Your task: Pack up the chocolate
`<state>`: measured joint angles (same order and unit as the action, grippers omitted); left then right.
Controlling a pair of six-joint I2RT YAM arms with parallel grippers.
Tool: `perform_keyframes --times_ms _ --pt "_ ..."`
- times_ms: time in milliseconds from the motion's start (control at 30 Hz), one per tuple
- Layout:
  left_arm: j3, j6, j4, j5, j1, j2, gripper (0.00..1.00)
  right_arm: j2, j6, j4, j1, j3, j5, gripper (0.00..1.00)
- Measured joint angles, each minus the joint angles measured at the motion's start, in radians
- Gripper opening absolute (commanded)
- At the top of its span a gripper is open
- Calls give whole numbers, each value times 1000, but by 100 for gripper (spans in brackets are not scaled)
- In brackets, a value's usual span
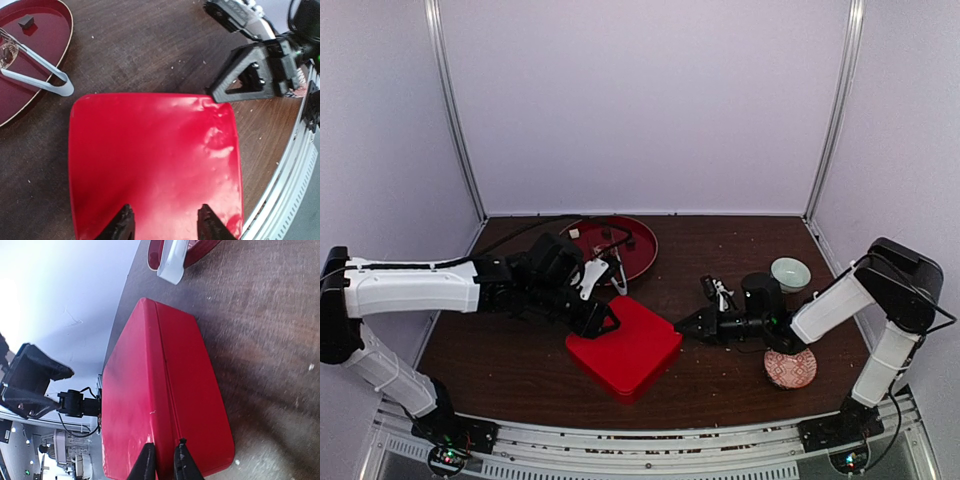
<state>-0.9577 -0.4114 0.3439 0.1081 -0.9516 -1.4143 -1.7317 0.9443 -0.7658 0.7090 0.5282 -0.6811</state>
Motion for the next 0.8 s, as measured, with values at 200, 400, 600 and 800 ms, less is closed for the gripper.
perform_keyframes --times_ms 200,400,600,800 --pt "-99 59 45 -1 -7 -98 31 11 71 -58 39 -34 29 8" --pt "-234 113 67 -1 -52 -185 25 -2 93 -87 40 -44 33 6" --pt "-338 152 77 -5 -98 -316 22 -15 103 -118 40 -51 32 6" --pt "-402 177 81 -4 -126 -459 19 -43 110 -166 42 -51 27 5"
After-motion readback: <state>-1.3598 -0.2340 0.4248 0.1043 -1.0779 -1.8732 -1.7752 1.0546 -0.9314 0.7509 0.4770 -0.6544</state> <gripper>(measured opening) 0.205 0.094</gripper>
